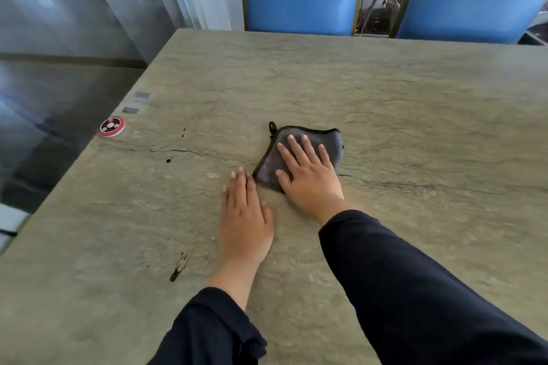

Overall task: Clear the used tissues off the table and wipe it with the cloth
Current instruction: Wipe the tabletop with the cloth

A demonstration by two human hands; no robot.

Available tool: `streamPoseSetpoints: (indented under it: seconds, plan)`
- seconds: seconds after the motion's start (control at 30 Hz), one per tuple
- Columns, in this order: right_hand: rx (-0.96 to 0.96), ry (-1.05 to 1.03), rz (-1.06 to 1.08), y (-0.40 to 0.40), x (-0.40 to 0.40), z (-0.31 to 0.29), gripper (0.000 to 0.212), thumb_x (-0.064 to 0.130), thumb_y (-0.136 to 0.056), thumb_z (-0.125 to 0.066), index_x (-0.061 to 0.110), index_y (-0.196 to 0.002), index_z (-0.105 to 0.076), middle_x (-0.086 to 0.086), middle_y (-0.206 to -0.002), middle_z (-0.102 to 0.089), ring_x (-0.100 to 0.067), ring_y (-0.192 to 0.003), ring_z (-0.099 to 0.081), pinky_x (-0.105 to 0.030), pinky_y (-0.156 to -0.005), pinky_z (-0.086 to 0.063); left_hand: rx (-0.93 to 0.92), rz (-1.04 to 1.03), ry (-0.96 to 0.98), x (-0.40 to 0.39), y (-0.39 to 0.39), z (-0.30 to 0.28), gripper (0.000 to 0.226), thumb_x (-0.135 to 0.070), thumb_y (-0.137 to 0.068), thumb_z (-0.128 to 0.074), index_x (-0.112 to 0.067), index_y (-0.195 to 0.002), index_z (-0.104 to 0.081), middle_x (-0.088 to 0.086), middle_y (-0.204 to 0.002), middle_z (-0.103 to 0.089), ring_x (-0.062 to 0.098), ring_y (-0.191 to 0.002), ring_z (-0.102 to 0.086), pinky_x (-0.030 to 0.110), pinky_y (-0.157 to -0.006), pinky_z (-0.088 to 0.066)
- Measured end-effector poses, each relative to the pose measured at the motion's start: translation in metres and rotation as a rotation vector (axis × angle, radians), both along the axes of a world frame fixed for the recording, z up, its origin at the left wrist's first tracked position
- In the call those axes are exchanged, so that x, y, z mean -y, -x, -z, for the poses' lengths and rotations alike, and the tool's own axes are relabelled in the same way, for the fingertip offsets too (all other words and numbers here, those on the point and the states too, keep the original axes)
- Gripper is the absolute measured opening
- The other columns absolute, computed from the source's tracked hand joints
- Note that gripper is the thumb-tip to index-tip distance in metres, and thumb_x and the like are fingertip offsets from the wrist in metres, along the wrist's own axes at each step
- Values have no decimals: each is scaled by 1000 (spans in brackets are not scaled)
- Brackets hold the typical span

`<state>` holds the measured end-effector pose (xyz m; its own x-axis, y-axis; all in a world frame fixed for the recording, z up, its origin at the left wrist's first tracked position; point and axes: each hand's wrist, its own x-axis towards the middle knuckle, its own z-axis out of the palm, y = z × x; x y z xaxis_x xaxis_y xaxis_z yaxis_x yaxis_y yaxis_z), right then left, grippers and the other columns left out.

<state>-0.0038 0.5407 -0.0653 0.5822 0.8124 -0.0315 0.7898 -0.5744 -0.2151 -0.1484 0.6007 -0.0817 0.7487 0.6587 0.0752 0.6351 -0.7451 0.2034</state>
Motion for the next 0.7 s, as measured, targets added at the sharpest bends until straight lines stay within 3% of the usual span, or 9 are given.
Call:
streamPoseSetpoints:
  seconds: [0.1,0.23,0.3,0.47,0.57,0.7]
  plan:
    - [36,-14,8,-13,38,2,60,52,-96,-22,34,-152,-8,8,-161,3,-14,-147,10,-40,-119,7,-21,6,22,-1,0,-1,69,-34,-88,-4,-3,-150,-12,11,-160,-3,22,-148,0,39,-121,-7]
    - [-20,24,432,-19,36,2,63,50,-96,-20,27,-153,-6,0,-161,5,-22,-147,11,-46,-118,7,-49,1,35,1,-1,-4,64,-31,-92,-6,-3,-150,-1,11,-160,7,23,-147,8,37,-121,-1]
    - [-53,26,503,-1,17,-1,63,47,-97,-19,23,-153,-3,-3,-161,8,-25,-147,13,-49,-117,8,-52,9,58,1,-1,-7,61,-27,-96,-15,-2,-150,-1,12,-159,7,24,-147,9,36,-120,2]
    - [-42,-15,249,61,20,-4,62,47,-97,-19,27,-153,-2,2,-161,7,-19,-147,13,-45,-118,10,-46,140,210,-22,8,-21,58,-22,-100,-33,-6,-151,-11,6,-161,3,21,-148,4,31,-119,-5]
    - [-24,5,236,85,58,-3,61,51,-96,-20,33,-152,-2,7,-160,8,-15,-146,14,-42,-119,9,-30,229,375,-46,24,-34,55,-18,-100,-37,-15,-151,-18,-6,-161,-2,13,-147,-4,29,-117,-13]
    - [-38,39,627,118,85,-5,62,50,-96,-20,30,-152,-1,3,-160,10,-18,-147,14,-44,-118,10,22,298,342,-70,56,-41,51,-21,-99,-39,-18,-149,-27,-6,-158,-14,13,-146,-13,29,-116,-17]
